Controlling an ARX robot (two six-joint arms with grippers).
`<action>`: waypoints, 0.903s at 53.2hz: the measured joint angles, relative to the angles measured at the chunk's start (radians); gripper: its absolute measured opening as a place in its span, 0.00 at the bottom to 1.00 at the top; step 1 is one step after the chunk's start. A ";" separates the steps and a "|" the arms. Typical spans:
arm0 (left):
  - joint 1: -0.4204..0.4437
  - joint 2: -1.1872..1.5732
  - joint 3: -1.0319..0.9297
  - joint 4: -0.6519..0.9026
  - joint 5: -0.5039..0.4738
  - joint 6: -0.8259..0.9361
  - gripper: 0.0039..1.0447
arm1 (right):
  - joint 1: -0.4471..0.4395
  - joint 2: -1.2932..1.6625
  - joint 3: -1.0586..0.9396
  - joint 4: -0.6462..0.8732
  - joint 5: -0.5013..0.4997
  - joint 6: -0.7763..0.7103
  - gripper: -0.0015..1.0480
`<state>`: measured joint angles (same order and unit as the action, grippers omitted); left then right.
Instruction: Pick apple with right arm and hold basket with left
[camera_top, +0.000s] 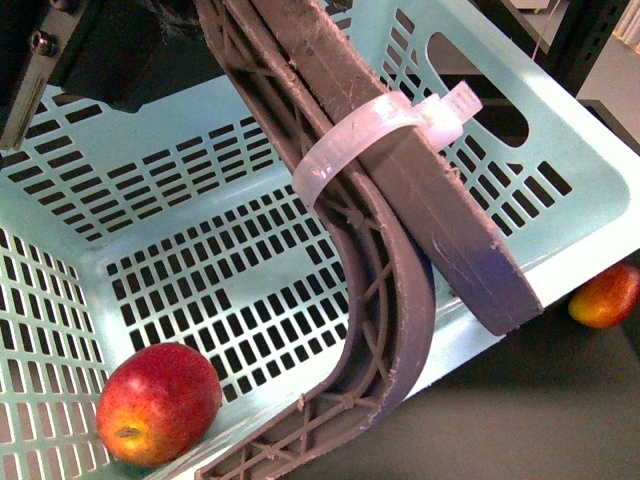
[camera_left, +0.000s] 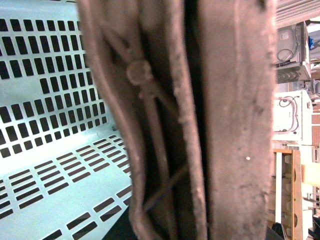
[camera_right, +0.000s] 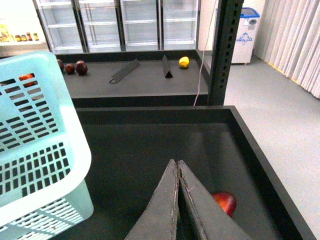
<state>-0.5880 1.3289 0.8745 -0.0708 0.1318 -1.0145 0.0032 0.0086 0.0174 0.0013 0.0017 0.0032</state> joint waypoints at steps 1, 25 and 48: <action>0.000 0.000 0.000 0.000 0.000 -0.002 0.14 | 0.000 -0.001 0.000 0.000 0.000 0.000 0.02; 0.000 0.000 0.000 0.000 0.000 -0.002 0.14 | 0.000 -0.002 0.000 0.000 0.000 0.000 0.56; 0.021 -0.019 -0.043 0.227 -0.499 -0.215 0.14 | 0.000 -0.004 0.000 0.000 0.001 0.000 0.92</action>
<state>-0.5671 1.3102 0.8310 0.1558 -0.3676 -1.2297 0.0032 0.0048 0.0174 0.0013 0.0029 0.0029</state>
